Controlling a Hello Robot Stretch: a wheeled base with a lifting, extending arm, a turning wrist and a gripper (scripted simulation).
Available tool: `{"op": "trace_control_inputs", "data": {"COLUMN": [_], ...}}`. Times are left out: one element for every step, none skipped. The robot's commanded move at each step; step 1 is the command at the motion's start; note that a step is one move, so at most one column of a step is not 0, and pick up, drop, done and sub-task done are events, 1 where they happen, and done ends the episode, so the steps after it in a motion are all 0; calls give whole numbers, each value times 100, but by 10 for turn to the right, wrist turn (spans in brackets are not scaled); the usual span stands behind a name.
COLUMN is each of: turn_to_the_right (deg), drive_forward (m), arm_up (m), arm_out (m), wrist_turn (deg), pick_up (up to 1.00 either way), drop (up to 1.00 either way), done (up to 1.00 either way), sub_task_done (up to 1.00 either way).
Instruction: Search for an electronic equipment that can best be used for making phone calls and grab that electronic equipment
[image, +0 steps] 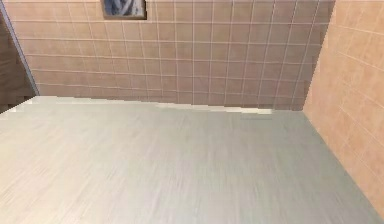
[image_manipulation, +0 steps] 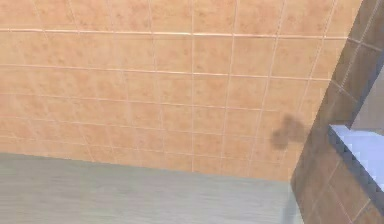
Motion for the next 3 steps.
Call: {"op": "trace_control_inputs", "data": {"turn_to_the_right": [-450,-330,0], "drive_forward": [0,0,100], "arm_up": [0,0,0], "arm_out": [0,0,0], "wrist_turn": [0,0,0], "pick_up": [0,0,0], "drop": [0,0,0], "done": [0,0,0], "sub_task_done": [0,0,0]}}
